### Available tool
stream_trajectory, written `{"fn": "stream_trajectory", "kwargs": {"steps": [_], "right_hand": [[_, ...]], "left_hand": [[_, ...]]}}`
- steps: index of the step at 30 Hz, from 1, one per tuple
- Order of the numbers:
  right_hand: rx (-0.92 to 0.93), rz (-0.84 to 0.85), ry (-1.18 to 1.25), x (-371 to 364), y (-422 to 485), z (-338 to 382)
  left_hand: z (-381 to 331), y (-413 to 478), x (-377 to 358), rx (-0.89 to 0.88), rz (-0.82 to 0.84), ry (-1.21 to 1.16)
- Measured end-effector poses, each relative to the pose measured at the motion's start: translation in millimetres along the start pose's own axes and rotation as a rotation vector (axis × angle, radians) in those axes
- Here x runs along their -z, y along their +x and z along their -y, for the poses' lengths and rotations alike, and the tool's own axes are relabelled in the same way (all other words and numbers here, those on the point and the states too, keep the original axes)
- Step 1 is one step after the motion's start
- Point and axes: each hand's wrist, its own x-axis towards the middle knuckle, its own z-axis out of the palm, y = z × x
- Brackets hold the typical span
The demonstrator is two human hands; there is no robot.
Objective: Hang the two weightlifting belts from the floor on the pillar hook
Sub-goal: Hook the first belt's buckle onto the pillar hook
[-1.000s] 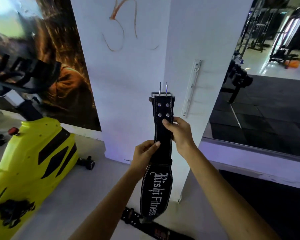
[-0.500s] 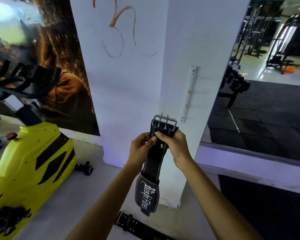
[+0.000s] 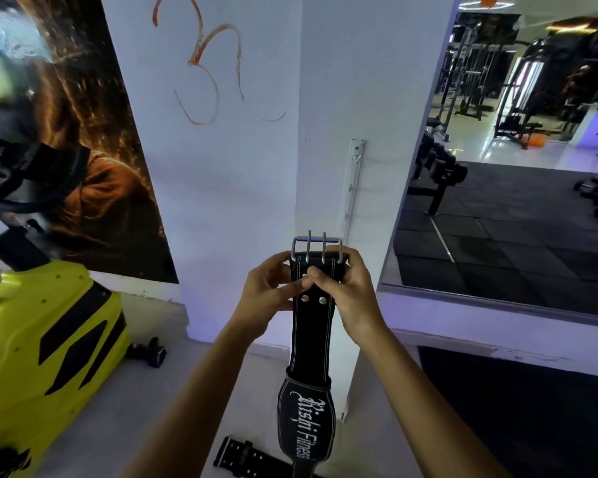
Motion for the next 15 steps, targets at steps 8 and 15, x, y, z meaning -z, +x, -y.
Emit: {"fn": "stream_trajectory", "kwargs": {"steps": [8, 15], "right_hand": [[0.059, -0.183, -0.232, 20.3, -5.2, -3.3], [0.096, -0.143, -0.001, 33.3, -14.2, 16.1]], "left_hand": [[7.6, -6.8, -19.3, -0.058, -0.017, 0.014], [-5.1, 2.4, -35.5, -0.111, 0.030, 0.035]]}}
